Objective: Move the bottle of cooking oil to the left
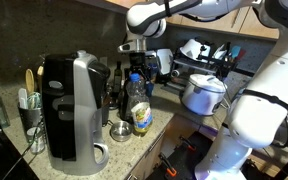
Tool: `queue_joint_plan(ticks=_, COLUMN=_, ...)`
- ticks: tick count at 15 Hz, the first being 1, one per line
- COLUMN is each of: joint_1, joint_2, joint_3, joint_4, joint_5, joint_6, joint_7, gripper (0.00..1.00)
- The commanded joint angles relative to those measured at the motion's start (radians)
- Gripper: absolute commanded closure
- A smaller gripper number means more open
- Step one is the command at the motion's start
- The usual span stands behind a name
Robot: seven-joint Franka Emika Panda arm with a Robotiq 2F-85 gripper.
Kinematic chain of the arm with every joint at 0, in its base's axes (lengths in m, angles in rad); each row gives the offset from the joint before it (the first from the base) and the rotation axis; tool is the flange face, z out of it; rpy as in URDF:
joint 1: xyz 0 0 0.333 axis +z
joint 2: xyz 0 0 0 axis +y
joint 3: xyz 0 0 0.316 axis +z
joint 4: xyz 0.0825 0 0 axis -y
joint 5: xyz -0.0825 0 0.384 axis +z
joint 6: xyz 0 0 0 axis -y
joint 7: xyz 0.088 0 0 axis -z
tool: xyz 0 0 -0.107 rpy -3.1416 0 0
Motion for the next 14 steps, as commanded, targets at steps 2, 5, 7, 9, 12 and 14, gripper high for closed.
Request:
queue_joint_plan(ticks=2, joint_1=0.012, joint_2=-0.013, joint_3=0.020, joint_4=-0.060, joint_5=0.030, joint_6=0.071, joint_7=-0.052, gripper=0.54)
queue_joint_plan(ticks=5, joint_1=0.022, joint_2=-0.011, joint_3=0.037, joint_4=-0.087, joint_5=0.031, joint_6=0.124, joint_7=-0.054, gripper=0.54)
queue_joint_plan(ticks=7, joint_1=0.030, joint_2=-0.019, joint_3=0.046, joint_4=-0.107, joint_5=0.042, joint_6=0.187, joint_7=-0.036, gripper=0.54)
queue_joint_plan(ticks=9, joint_1=0.033, joint_2=-0.022, joint_3=0.054, joint_4=-0.121, joint_5=0.062, joint_6=0.248, joint_7=-0.030, gripper=0.54)
queue_joint_plan(ticks=12, joint_1=0.040, joint_2=-0.026, joint_3=0.057, joint_4=-0.129, joint_5=0.093, joint_6=0.310, joint_7=-0.030, gripper=0.54)
queue_joint_plan(ticks=14, joint_1=0.042, joint_2=-0.031, joint_3=0.057, joint_4=-0.140, joint_5=0.115, joint_6=0.347, joint_7=-0.029, gripper=0.54)
